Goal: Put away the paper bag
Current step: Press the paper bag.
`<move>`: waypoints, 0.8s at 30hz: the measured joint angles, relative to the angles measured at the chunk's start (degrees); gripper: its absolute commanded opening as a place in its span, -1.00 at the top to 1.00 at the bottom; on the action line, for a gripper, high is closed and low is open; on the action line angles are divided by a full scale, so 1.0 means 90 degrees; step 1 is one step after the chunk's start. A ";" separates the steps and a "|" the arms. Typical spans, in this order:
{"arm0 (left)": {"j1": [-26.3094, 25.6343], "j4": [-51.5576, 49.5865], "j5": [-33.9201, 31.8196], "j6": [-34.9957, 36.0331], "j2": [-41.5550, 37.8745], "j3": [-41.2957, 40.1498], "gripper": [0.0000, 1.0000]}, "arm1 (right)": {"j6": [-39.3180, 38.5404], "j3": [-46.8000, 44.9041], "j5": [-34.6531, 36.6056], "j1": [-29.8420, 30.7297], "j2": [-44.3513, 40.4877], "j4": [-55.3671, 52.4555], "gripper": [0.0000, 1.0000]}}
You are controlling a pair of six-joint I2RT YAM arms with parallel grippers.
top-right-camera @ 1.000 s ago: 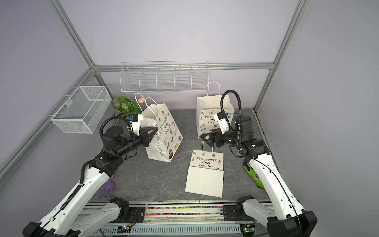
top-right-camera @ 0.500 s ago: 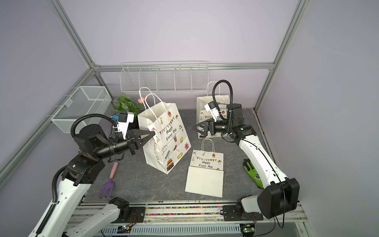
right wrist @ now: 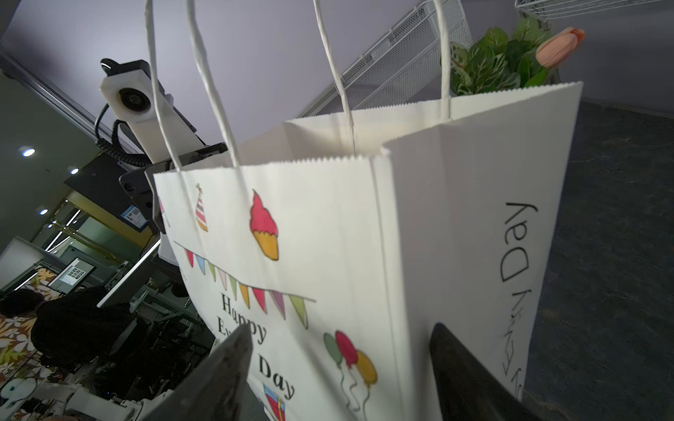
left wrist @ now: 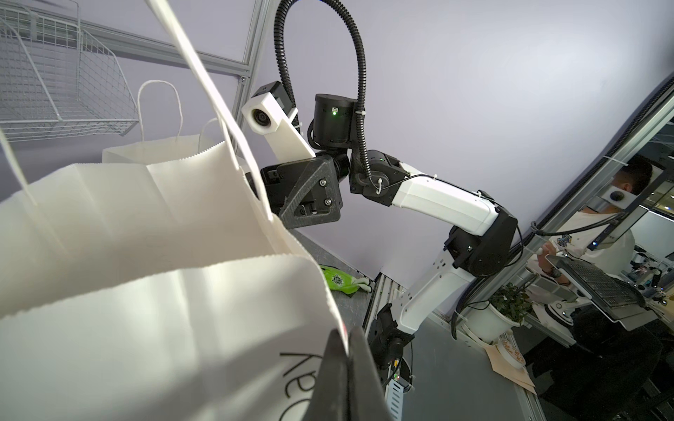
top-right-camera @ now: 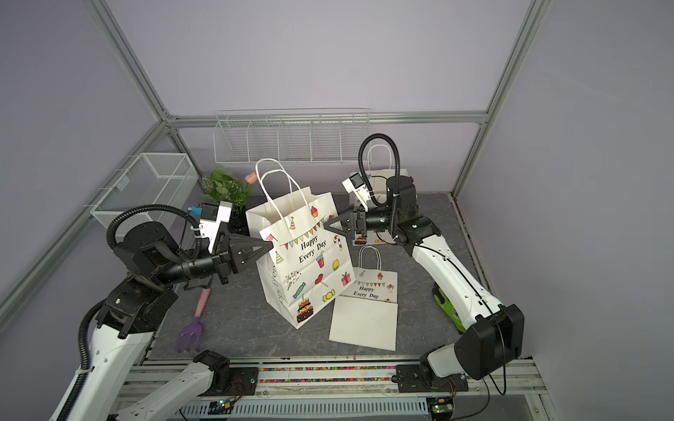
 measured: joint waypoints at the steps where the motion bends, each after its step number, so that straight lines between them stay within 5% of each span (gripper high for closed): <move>1: -0.0002 0.0005 -0.0002 0.0000 0.0000 0.0000 1.00 | 0.0029 -0.0007 0.0007 0.0044 0.0000 0.0041 0.02; 8: 0.0000 0.0061 -0.0056 0.0002 -0.0017 -0.0002 1.00 | 0.0185 -0.0155 0.0117 0.0175 -0.0007 0.0177 0.68; 14: 0.0000 -0.0010 -0.0253 0.0063 -0.0017 -0.0005 0.99 | 0.0228 -0.0202 0.0260 0.0282 -0.0148 0.0214 0.87; 16: 0.0000 -0.0051 -0.0345 0.0114 -0.0019 -0.0005 0.61 | 0.0214 -0.0202 0.0406 0.0282 -0.0250 0.0197 0.86; 20: 0.0000 -0.0185 -0.0656 0.0219 -0.0019 -0.0012 -0.80 | 0.0146 -0.0202 0.0835 0.0284 -0.0622 0.0044 0.87; 21: 0.0000 -0.0226 -0.0736 0.0226 -0.0019 -0.0019 -1.00 | 0.0136 -0.0202 0.0942 0.0284 -0.0721 0.0012 0.87; 24: 0.0000 -0.0391 -0.1052 0.0270 -0.0027 -0.0070 -0.99 | 0.0100 -0.0219 0.1314 0.0284 -0.1124 -0.0092 0.87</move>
